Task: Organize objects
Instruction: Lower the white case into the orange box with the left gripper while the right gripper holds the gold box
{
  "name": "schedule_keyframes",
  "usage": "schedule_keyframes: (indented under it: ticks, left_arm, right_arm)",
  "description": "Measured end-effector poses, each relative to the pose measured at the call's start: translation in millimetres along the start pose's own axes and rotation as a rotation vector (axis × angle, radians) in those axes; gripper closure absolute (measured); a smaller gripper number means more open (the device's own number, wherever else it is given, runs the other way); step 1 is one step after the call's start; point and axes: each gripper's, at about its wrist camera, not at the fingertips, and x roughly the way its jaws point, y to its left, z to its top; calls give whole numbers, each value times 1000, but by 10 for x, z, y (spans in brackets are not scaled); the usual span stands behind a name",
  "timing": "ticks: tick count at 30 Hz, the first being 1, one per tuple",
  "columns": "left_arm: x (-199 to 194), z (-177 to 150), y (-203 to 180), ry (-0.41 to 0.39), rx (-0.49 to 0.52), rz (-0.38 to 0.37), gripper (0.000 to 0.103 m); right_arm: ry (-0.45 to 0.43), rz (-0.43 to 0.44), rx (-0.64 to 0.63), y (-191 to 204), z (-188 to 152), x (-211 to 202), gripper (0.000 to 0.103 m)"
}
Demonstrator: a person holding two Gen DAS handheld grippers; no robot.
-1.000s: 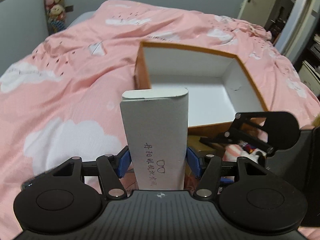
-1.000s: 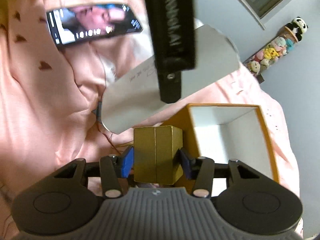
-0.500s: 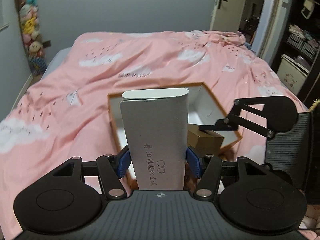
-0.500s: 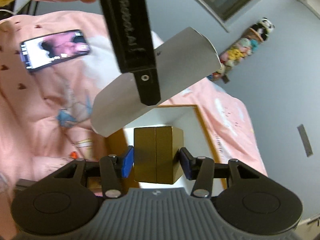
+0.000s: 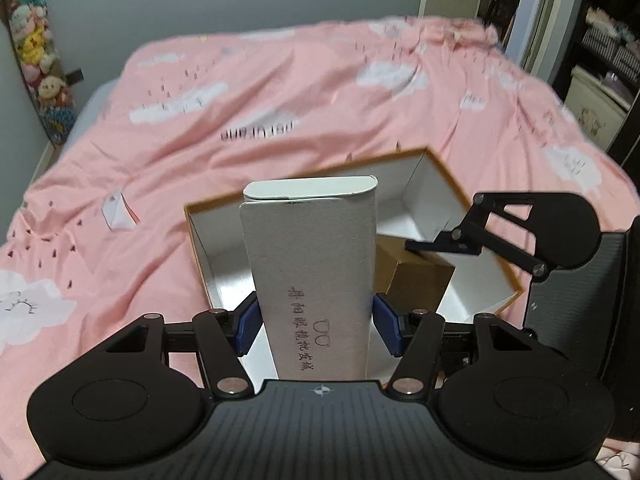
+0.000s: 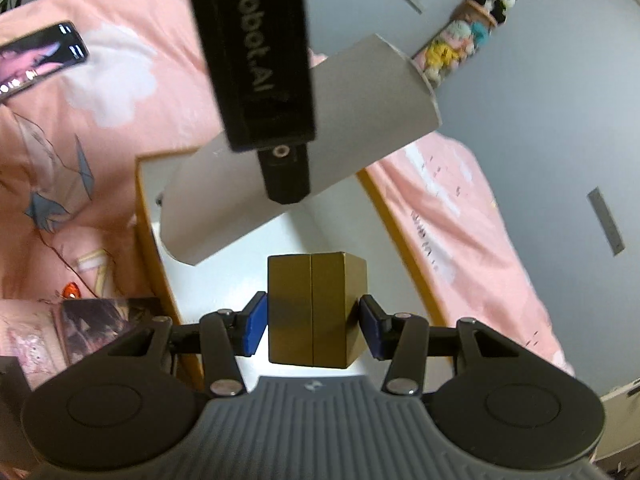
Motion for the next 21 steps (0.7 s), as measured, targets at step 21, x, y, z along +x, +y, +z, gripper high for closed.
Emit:
schedule_keyframes:
  ticks: [21]
  left_arm:
    - [990, -99, -27, 313, 95, 118, 35]
  right_arm:
    - [71, 164, 111, -215, -104, 687, 52]
